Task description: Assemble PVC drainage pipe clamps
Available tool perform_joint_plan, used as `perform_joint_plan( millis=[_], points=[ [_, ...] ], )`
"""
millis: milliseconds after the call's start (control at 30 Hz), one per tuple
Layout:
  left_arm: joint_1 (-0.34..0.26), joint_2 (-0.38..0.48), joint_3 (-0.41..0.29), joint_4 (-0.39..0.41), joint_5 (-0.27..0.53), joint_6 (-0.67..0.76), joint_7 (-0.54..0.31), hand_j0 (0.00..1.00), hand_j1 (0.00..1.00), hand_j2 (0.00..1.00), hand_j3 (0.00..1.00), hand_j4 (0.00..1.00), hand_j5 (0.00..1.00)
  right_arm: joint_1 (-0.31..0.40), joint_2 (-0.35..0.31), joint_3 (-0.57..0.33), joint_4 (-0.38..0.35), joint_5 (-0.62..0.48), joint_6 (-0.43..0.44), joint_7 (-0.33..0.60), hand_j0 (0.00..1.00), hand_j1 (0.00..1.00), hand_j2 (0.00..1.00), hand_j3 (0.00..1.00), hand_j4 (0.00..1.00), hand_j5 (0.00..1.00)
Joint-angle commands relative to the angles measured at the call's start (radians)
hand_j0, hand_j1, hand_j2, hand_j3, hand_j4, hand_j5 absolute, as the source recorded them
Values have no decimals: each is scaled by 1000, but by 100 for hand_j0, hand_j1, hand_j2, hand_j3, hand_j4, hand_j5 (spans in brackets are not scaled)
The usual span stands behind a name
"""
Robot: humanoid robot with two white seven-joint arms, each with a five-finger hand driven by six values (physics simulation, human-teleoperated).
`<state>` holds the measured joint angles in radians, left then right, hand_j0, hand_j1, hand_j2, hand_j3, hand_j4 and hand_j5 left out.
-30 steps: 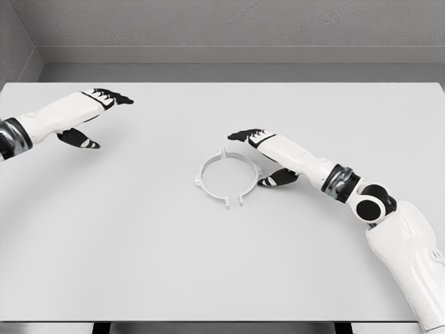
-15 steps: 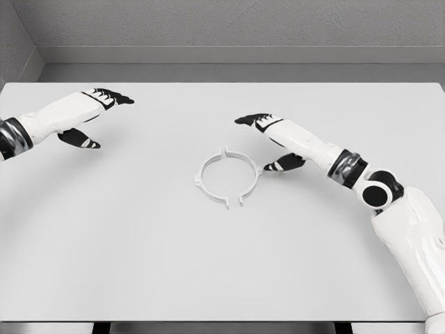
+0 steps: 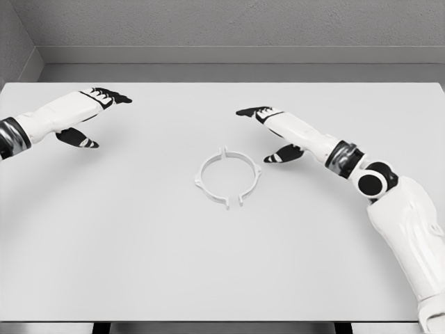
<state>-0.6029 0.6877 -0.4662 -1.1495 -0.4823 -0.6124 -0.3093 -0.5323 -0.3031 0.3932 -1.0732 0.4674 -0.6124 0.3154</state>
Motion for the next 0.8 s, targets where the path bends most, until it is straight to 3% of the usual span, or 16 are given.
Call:
perform_joint_plan(
  millis=[0,767],
  points=[
    [0,1,1,1,7,2,-1,100,100,100,100,100,100,0,7,1,10,-4,2,-1,100,100,100,100,100,100],
    [-2,-2,6,11,7,2,1,100,100,100,100,100,100,6,22,21,-4,13,2,2,100,100,100,100,100,100]
  ],
)
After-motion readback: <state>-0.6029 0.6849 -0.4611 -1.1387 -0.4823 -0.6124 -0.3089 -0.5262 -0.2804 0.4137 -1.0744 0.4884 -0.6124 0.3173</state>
